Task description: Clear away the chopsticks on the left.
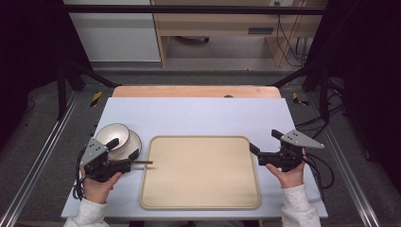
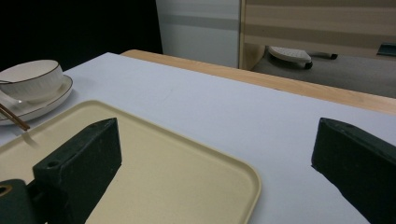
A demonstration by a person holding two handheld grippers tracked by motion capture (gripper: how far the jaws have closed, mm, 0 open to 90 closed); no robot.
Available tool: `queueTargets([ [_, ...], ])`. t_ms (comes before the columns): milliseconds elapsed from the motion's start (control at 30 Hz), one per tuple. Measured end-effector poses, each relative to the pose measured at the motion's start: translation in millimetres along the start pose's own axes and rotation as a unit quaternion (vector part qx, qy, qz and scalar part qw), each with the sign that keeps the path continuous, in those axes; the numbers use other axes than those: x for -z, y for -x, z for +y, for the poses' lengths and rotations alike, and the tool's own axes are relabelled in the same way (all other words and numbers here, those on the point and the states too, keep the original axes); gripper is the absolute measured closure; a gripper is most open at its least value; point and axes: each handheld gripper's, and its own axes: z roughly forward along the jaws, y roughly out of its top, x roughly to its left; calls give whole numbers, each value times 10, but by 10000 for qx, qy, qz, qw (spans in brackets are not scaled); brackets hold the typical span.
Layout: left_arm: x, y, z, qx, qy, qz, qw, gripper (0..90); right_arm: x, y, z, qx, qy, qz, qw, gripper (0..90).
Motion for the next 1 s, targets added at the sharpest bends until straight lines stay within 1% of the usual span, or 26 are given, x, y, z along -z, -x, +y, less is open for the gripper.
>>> queueTargets([
  [233, 104, -71, -73, 59, -54, 0, 10000, 153, 20, -4, 0, 17, -10, -5, 10000, 21],
  [367, 169, -98, -115, 14, -107, -52, 9999, 156, 19, -27, -5, 35, -71, -2, 10000, 21],
  [400, 198, -112, -134, -31, -153, -69, 9999, 155, 18, -25, -6, 88, -68, 2, 9999, 20],
  [633, 282, -156, -222, -83, -259, -146, 9995, 156, 34, -64, 13, 132, -96, -19, 9999, 20],
  [733, 347, -202, -286, -87, -356, -151, 9992, 159, 48, -87, 33, 173, -81, 9, 9998, 21],
  [833, 376, -215, -329, -91, -406, -138, 9990, 161, 43, -101, 36, 163, -99, 3, 9998, 21],
  [867, 389, -219, -356, -112, -464, -125, 9988, 162, 42, -102, 37, 194, -107, 15, 9998, 21],
  [967, 405, -226, -418, -173, -624, -123, 9978, 172, 32, -109, 36, 175, -107, 22, 9998, 21],
  [1000, 405, -227, -441, -165, -649, -122, 9977, 173, 28, -111, 34, 173, -120, 22, 9998, 21],
])
